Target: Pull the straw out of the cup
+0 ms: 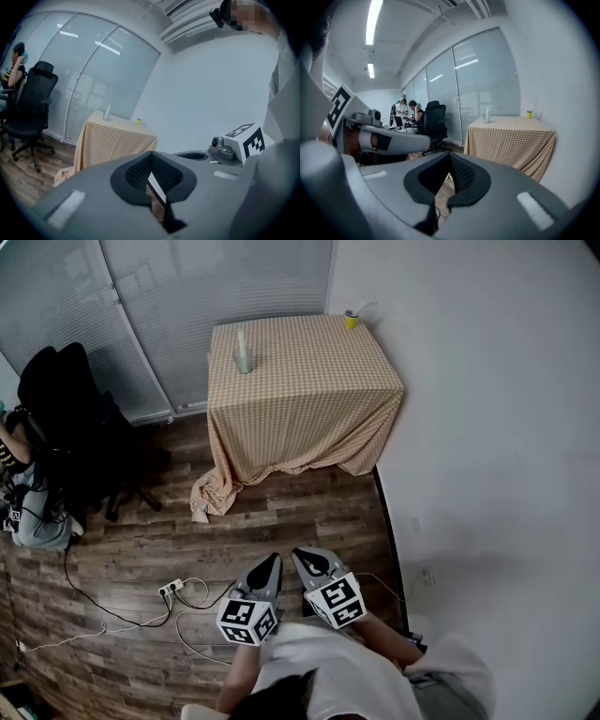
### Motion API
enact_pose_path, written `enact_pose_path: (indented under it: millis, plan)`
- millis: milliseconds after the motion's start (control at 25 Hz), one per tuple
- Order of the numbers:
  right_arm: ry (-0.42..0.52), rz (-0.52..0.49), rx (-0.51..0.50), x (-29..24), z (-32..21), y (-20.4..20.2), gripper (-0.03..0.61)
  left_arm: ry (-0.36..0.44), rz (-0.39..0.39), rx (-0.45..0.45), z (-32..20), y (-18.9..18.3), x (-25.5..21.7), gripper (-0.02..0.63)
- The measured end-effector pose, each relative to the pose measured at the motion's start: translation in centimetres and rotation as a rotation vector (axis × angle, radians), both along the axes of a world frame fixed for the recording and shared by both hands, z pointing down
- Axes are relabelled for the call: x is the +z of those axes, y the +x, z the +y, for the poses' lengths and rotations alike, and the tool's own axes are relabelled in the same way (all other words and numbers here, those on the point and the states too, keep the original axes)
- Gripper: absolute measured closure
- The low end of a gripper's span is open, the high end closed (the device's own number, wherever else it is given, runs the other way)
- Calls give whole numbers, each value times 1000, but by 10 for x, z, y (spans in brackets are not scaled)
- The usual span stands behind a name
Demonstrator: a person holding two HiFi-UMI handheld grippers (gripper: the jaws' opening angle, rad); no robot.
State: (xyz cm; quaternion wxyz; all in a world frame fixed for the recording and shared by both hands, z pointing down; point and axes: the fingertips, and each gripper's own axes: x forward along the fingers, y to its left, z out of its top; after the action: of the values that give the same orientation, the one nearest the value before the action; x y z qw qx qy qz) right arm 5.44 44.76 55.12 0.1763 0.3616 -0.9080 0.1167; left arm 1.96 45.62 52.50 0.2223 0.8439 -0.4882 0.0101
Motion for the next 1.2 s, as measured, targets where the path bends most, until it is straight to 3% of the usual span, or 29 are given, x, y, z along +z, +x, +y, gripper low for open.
enact_pose_path:
  millis: [360, 600, 800, 1200]
  plan:
    - [-9, 28, -57, -1, -72, 21, 572, -28, 41, -1, -76, 27, 3, 601]
    - [-9, 31, -95, -4, -117, 43, 572, 50, 91, 22, -118, 51, -10, 601]
    - [-7, -26, -113, -14, -147, 55, 572, 46, 69, -9, -146, 60, -8, 600]
    - [-94, -128, -105, -13, -168, 84, 572, -25, 76, -37, -159, 73, 6, 600]
